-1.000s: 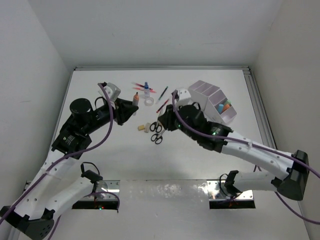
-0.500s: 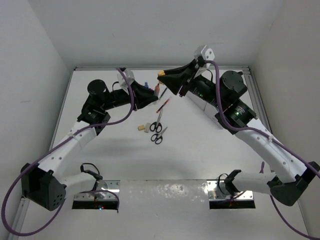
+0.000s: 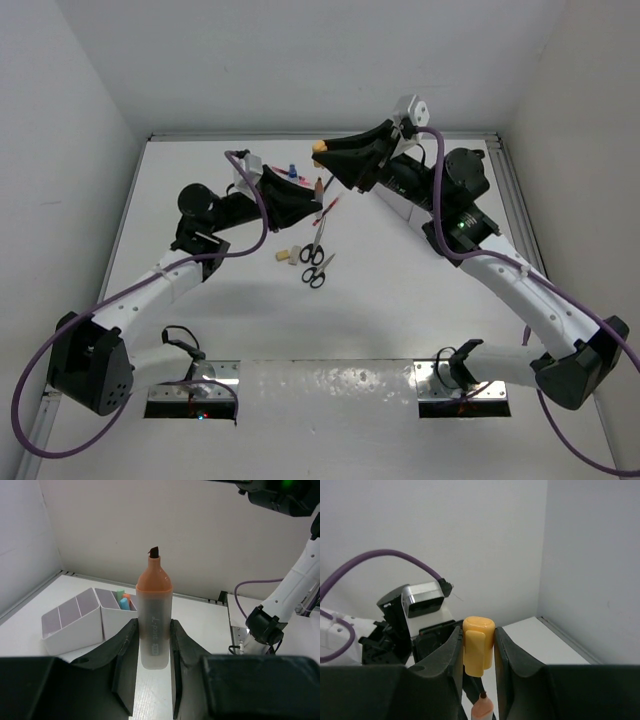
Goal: Sort the stationery into containers
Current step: Close the pen cap on the pen.
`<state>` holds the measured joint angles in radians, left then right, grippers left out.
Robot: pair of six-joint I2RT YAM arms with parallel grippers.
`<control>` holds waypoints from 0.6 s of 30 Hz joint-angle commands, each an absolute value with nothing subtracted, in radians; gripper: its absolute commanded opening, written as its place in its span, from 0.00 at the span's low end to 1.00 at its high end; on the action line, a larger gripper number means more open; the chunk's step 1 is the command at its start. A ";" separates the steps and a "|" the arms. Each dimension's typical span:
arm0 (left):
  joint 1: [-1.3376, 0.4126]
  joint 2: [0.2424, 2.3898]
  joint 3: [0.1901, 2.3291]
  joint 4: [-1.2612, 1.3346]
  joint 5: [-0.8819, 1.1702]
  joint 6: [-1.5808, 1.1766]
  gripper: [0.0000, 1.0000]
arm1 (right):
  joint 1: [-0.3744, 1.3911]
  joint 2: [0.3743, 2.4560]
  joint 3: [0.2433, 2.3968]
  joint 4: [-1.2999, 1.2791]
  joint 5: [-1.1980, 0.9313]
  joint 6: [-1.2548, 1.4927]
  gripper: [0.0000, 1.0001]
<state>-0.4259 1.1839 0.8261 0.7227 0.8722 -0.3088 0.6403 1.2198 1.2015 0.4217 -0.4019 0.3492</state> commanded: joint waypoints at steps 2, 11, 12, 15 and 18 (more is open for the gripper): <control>-0.425 1.140 0.784 0.903 0.887 -0.339 0.00 | 0.614 1.232 1.279 0.460 -0.552 0.368 0.00; -0.440 1.108 0.710 1.043 0.868 -0.390 0.00 | 0.584 1.264 1.292 0.439 -0.748 0.388 0.00; -0.442 1.103 0.706 1.054 0.864 -0.388 0.00 | 0.586 1.269 1.290 0.440 -0.759 0.391 0.00; -0.446 1.103 0.703 1.055 0.856 -0.385 0.00 | 0.586 1.282 1.279 0.459 -0.788 0.403 0.00; -0.449 1.104 0.709 1.048 0.857 -0.383 0.00 | 0.586 1.293 1.261 0.512 -0.793 0.422 0.00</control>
